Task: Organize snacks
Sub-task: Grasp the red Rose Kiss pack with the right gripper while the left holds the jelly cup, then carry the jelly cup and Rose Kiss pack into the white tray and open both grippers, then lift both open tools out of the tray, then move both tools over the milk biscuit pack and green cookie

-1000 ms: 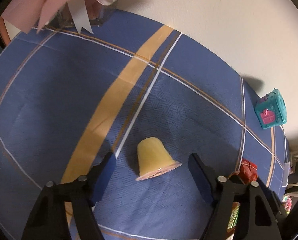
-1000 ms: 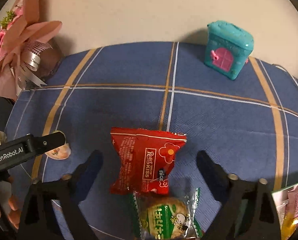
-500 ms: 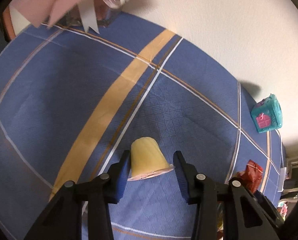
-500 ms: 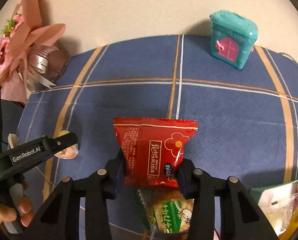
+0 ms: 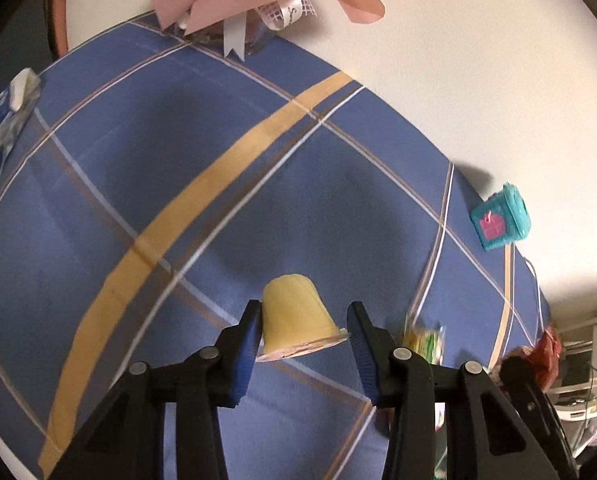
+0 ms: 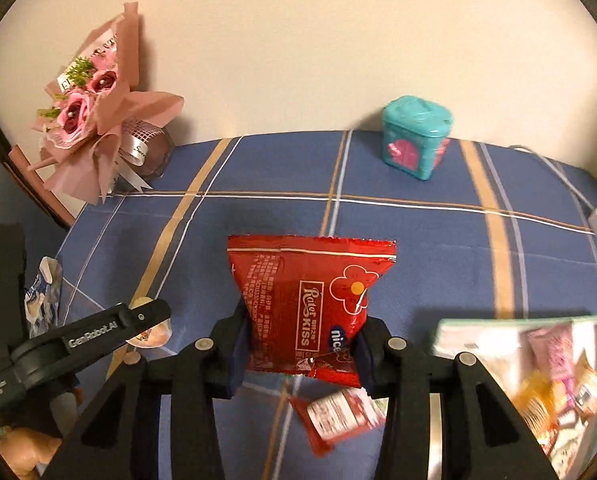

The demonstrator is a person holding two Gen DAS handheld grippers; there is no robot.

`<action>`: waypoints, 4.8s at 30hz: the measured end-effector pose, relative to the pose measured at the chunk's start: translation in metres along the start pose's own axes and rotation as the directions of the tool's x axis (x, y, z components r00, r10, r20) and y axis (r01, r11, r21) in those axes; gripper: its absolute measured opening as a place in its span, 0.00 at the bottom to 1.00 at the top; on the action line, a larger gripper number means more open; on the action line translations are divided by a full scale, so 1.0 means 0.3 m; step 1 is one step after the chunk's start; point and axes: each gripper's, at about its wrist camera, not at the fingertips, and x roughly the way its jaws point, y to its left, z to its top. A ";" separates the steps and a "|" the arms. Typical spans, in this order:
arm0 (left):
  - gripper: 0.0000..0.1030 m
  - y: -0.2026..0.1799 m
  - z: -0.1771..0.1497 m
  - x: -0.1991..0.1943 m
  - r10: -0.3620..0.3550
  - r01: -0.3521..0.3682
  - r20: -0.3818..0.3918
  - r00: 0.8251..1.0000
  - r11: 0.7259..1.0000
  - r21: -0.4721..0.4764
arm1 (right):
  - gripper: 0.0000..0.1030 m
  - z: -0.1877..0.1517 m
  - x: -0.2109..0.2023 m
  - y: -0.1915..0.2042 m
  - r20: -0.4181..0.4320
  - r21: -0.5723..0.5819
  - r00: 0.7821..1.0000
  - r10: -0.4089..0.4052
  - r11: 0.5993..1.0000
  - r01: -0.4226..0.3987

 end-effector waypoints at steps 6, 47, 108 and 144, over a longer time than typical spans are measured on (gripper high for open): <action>0.45 -0.043 -0.094 -0.079 -0.023 0.023 0.004 1.000 1.000 0.008 | 0.44 -0.107 -0.096 -0.073 0.015 0.057 1.000 0.005 0.998 -0.006; 0.45 -0.721 -0.706 -0.252 -0.134 0.192 -0.153 0.979 0.853 0.486 | 0.45 -0.389 -0.576 -0.867 -0.035 0.552 0.966 -0.254 0.801 0.231; 1.00 -0.741 -0.781 -0.068 0.004 0.093 -0.174 0.985 0.833 0.546 | 0.92 -0.376 -0.394 -0.811 -0.149 0.445 0.962 -0.231 0.853 0.274; 1.00 -0.041 -0.239 -0.144 0.224 -0.225 0.028 0.974 0.970 0.090 | 0.92 -0.225 -0.245 -0.318 -0.078 0.213 0.992 -0.099 0.970 0.114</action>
